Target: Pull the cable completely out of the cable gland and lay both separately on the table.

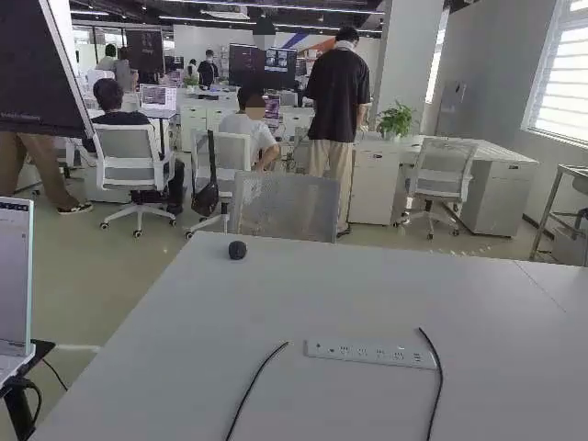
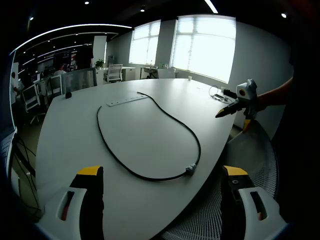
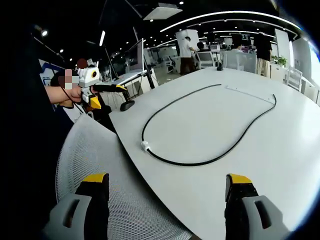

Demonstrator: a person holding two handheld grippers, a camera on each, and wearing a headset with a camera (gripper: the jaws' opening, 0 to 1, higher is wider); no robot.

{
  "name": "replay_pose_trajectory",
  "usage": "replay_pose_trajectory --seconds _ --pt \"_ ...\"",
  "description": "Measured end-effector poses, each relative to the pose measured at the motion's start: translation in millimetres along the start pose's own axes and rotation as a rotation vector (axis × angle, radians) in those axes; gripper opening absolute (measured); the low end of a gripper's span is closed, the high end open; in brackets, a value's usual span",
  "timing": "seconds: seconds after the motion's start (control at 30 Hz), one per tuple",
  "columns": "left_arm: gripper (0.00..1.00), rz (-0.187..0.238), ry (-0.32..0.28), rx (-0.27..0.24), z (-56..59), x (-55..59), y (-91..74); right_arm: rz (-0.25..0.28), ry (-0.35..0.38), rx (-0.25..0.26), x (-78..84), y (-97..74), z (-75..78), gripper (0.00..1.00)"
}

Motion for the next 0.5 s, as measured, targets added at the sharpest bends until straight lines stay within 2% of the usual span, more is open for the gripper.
replay_pose_trajectory --seconds 0.23,0.5 --pt "0.99 0.024 -0.003 -0.012 -1.0 -4.8 -2.7 0.022 0.003 -0.004 -7.5 -2.2 -1.0 0.99" --pt "0.99 0.011 0.009 0.003 6.6 -5.2 -3.2 0.051 0.001 0.01 -13.1 -9.0 1.4 0.99"
Point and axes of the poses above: the centre of the closed fingertips' face, and the gripper's own axes: y roughly forward along the fingers, z roughly to its right, x roughly out of its underside, the point moved 1 cm from there along -y, roughly backward along the fingers, and after that the axes turned 8 degrees about y, right-handed, at the moved point
